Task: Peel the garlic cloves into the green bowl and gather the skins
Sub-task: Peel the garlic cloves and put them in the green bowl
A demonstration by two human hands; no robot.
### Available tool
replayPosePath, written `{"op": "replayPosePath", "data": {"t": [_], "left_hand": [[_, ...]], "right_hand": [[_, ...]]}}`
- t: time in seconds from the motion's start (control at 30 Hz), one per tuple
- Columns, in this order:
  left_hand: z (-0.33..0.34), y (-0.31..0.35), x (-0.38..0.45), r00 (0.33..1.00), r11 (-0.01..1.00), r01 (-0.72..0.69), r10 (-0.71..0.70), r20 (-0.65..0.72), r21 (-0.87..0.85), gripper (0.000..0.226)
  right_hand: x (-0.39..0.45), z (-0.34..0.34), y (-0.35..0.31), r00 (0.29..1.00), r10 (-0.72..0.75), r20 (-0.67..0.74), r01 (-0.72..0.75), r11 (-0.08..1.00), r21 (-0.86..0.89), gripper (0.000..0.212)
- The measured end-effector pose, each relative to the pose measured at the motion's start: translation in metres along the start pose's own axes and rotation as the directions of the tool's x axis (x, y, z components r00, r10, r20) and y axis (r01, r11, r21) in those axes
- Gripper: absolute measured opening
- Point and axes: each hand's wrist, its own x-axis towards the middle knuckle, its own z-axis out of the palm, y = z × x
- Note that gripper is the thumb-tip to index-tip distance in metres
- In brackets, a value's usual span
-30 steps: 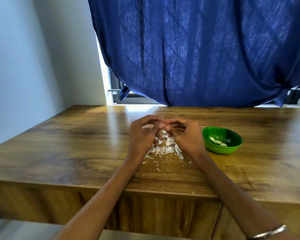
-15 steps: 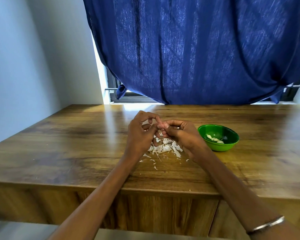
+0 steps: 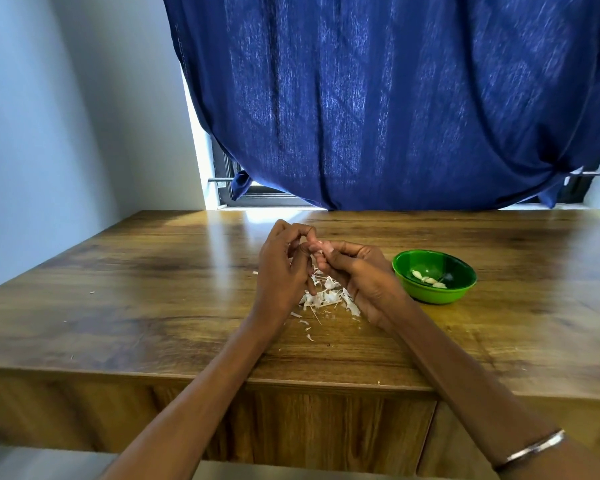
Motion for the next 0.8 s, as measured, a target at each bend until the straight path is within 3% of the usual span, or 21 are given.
{"op": "replayPosePath", "data": {"t": [0.33, 0.53, 0.8], "left_hand": [[-0.0025, 0.0008, 0.0014, 0.983, 0.979, 0.155, -0.166, -0.079, -0.13, 0.008], [-0.0013, 0.0064, -0.0014, 0.972, 0.972, 0.219, -0.224, -0.065, -0.084, 0.012], [-0.0032, 0.0069, 0.001, 0.958, 0.95, 0.259, -0.275, -0.079, -0.174, 0.012]], "right_hand": [[-0.0027, 0.0022, -0.0016, 0.991, -0.114, -0.075, 0.1, 0.981, -0.166, 0.013], [0.0, -0.0028, 0.0, 0.984, -0.136, -0.118, 0.105, 0.965, -0.239, 0.012], [-0.0013, -0.0023, -0.0025, 0.988, -0.111, -0.109, 0.08, 0.965, -0.251, 0.013]]}}
